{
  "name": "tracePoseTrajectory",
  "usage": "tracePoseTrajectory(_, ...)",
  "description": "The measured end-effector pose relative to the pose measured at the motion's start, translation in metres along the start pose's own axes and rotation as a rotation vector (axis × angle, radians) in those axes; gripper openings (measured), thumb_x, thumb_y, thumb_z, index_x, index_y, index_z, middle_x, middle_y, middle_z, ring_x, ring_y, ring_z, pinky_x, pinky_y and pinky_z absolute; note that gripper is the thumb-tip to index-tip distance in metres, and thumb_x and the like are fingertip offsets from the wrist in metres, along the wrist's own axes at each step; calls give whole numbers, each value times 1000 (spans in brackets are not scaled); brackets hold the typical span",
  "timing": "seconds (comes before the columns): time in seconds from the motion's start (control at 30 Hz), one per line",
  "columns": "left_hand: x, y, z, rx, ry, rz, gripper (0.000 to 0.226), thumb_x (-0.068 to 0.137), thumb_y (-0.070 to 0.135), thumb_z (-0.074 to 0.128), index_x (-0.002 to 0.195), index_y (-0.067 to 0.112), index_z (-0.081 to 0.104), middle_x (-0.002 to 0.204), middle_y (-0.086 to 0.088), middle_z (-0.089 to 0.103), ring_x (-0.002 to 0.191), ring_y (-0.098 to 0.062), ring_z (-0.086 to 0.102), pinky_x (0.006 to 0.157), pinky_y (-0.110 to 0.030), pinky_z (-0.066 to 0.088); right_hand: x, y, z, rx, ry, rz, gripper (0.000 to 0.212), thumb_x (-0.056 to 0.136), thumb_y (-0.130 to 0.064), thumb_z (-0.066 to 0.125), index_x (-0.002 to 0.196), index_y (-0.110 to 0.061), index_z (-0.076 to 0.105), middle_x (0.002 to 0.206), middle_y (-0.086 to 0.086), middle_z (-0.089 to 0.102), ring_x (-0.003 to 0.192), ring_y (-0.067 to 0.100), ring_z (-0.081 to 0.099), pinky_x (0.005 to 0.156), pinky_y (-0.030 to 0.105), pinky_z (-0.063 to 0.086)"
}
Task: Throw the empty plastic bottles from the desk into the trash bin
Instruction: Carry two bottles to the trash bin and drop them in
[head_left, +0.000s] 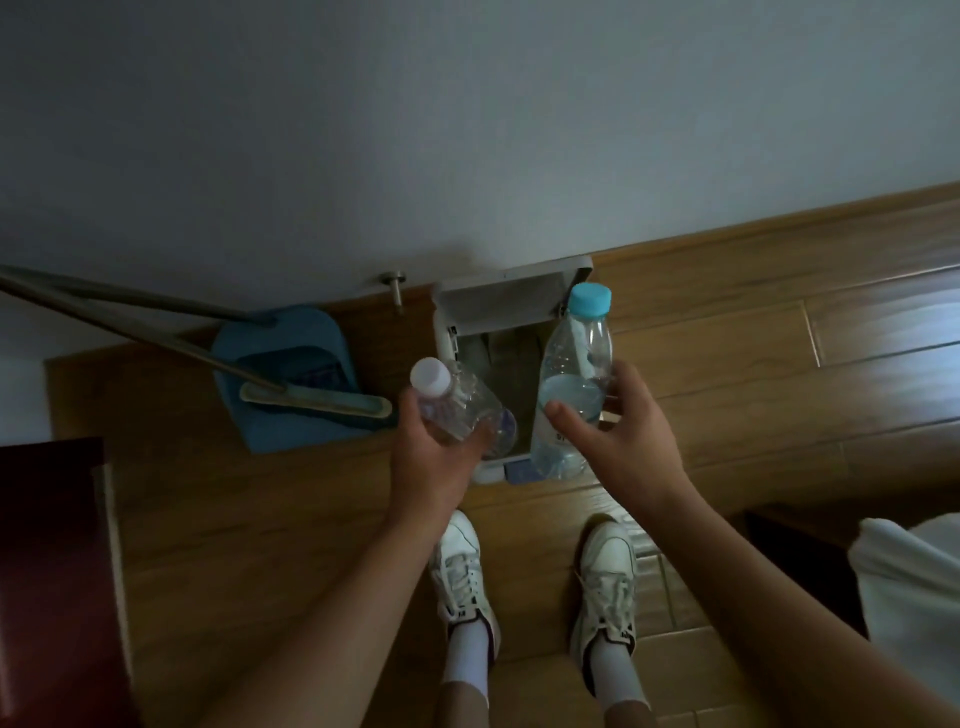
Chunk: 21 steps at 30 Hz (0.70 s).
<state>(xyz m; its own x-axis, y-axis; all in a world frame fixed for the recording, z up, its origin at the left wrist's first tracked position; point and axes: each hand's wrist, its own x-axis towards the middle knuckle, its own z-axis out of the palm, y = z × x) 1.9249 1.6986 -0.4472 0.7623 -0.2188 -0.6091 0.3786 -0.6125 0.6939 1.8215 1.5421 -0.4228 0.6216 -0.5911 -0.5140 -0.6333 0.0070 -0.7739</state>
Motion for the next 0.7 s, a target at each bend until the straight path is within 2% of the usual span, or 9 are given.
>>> tracePoseTrajectory(0.1,6,-5,4,46,-15,20,67,76,35,82,133,33,47,122,16,57,106,1,54,74,-14,39,10,-1,1,25,-6,2,58,78,-42,75,128,-30,49,112,-11,68,99,4,68,80,31,61)
tracePoseTrajectory(0.23,16,-11,10,116,-3,49,64,73,38,83,128,34,50,120,15,60,111,-7,57,80,-23,46,26,8,0,-83,-46,15,66,73,-42,77,130,-29,46,119,-9,64,105,9,66,84,38,61)
tracePoseTrajectory(0.3,22,-12,13,147,-2,65,66,74,35,84,130,32,50,121,13,60,111,-7,57,82,-25,48,37,15,1,-136,-57,18,68,73,-40,78,131,-27,44,121,-9,62,106,10,65,84,34,60)
tracePoseTrajectory(0.4,29,-18,19,199,-13,84,69,73,33,84,132,30,49,121,15,57,109,-5,55,77,-17,43,50,27,9,-274,-96,-4,68,73,-39,78,131,-25,44,123,-8,60,107,11,60,83,26,53)
tracePoseTrajectory(0.47,32,-25,22,234,-16,88,65,72,35,84,127,31,50,117,15,58,108,-6,58,77,-19,45,53,37,14,-392,-131,-26,68,74,-43,76,131,-25,45,124,-6,59,107,11,58,84,26,50)
tracePoseTrajectory(0.6,31,-30,25,318,6,89,60,73,42,82,122,35,49,110,18,55,100,-3,56,72,-19,45,48,53,17,-498,-159,-10,63,74,-55,69,126,-26,47,119,-6,61,100,10,61,83,31,56)
tracePoseTrajectory(0.7,28,-32,24,382,18,96,59,74,43,80,123,35,50,111,18,53,100,-2,54,72,-20,44,41,57,16,-524,-167,-8,59,80,-47,70,130,-23,47,120,-5,61,99,10,61,82,28,54)
